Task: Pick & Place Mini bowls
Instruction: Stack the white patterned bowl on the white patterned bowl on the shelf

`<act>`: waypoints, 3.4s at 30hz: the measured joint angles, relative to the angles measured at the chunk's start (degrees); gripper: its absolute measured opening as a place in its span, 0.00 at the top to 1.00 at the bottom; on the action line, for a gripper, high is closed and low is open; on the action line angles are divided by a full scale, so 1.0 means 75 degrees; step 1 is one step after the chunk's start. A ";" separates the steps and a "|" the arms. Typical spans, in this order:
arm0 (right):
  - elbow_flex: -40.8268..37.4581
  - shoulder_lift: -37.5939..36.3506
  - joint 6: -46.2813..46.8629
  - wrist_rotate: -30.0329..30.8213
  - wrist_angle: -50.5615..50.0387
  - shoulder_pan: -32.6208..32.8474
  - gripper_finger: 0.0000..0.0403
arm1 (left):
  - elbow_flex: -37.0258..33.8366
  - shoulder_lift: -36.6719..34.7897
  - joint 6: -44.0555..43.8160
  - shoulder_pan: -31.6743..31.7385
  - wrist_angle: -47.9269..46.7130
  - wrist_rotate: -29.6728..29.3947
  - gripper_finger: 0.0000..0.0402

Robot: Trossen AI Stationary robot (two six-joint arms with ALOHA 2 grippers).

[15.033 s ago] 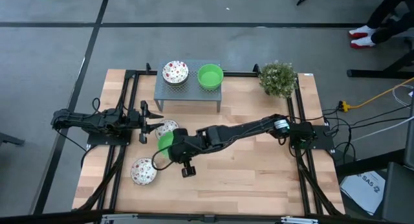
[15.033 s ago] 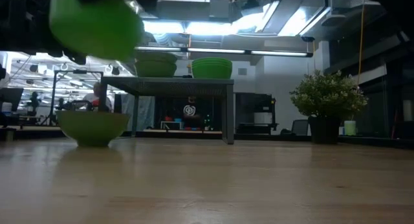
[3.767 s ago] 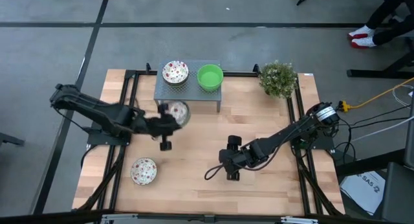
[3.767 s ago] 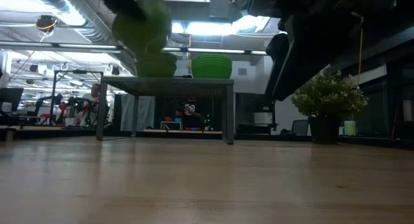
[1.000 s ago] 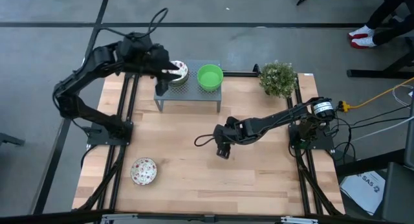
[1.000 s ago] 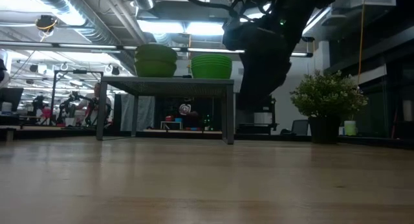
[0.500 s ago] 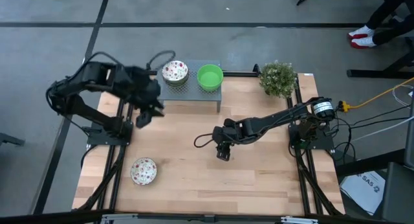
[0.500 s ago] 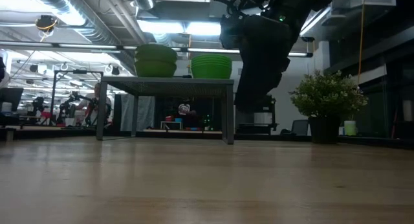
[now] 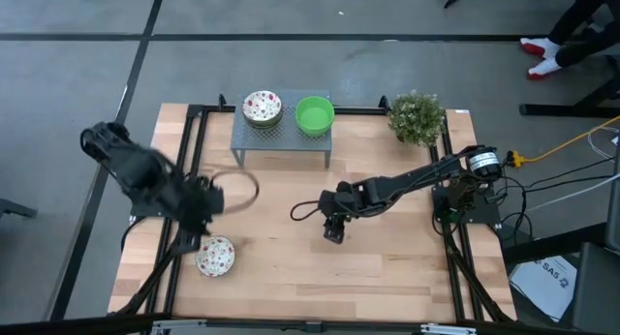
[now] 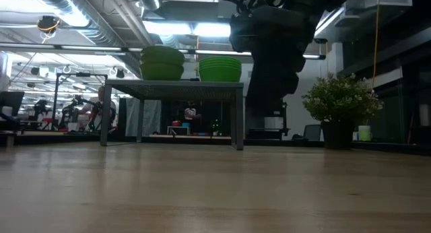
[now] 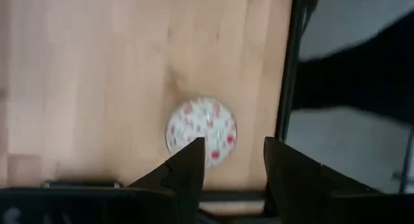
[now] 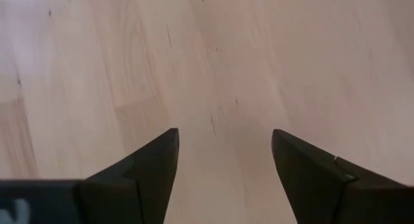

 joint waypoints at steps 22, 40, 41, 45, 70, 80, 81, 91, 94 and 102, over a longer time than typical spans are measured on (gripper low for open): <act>0.0000 0.0000 0.0605 -0.0067 0.0009 0.0405 0.39 | -0.2482 0.2068 -0.0742 -0.3092 0.1716 -0.1199 0.62; 0.0000 0.0000 0.0655 -0.0128 0.0009 0.0402 0.39 | -0.2801 0.4023 -0.1560 -0.3805 0.2946 -0.1637 0.62; 0.0000 0.0000 0.0655 -0.0128 0.0009 0.0402 0.39 | -0.2801 0.4097 -0.1663 -0.3830 0.2957 -0.1698 0.62; 0.0000 0.0000 0.0655 -0.0128 0.0009 0.0405 0.39 | -0.2888 0.4351 -0.2075 -0.3899 0.2995 -0.1934 0.62; 0.0000 0.0000 0.0658 -0.0125 0.0009 0.0402 0.39 | -0.3550 0.3757 -0.3317 -0.3881 0.3033 -0.2945 0.98; 0.0000 0.0000 0.0655 -0.0125 0.0012 0.0402 0.39 | -0.3550 0.2131 -0.2656 -0.3647 0.3000 -0.2971 0.99; 0.0000 0.0000 0.0655 -0.0126 0.0015 0.0402 0.39 | -0.3550 0.1940 -0.2493 -0.3574 0.2958 -0.2870 0.99; 0.0001 0.0000 0.0670 -0.0127 0.0069 0.0402 0.39 | -0.3547 0.0217 -0.1394 -0.2446 0.2952 -0.2174 0.99; 0.0003 0.0000 0.0661 -0.0128 0.0102 0.0402 0.39 | -0.3547 -0.0149 -0.0999 -0.1927 0.2906 -0.2181 0.99; 0.0009 -0.0003 -0.0289 -0.1390 -0.0323 0.0394 0.39 | -0.3547 -0.0656 0.0325 -0.0383 0.2914 -0.2334 0.98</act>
